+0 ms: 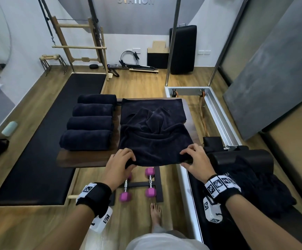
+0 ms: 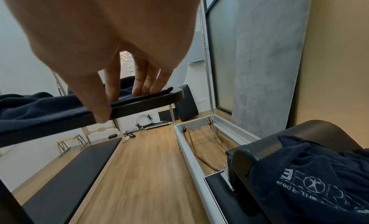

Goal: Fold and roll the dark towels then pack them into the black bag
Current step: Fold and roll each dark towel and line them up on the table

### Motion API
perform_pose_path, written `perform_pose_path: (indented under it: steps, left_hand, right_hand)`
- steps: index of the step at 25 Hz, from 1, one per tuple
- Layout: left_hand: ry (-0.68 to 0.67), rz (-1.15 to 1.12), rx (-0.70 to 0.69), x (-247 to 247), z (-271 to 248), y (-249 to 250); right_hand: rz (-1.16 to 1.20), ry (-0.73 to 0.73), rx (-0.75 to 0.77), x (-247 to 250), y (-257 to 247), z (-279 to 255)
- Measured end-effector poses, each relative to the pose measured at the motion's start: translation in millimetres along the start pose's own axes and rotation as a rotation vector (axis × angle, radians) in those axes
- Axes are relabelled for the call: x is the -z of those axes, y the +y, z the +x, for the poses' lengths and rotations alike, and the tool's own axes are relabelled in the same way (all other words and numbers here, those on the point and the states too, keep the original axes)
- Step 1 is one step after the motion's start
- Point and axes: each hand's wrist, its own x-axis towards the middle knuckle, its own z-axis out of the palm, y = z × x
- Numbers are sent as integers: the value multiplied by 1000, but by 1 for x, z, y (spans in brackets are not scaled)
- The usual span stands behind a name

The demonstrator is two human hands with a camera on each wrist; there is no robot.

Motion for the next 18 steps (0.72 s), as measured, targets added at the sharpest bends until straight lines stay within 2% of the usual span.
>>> perform_pose_path:
  steps: [6,9,14,18]
  left_hand:
    - [244,-240,113,12,8,-9]
    - [378,-313,97,25,23,-12]
    - [598,-195,165,61,70,-3]
    - [614,-303,246,82,132,-5]
  right_hand:
    - [37,17,-17,7,-1,0]
    - [137,113,-27,24,-3,10]
    - [306,338,-89,77,-9,63]
    - [414,390,-89,107,-1,133]
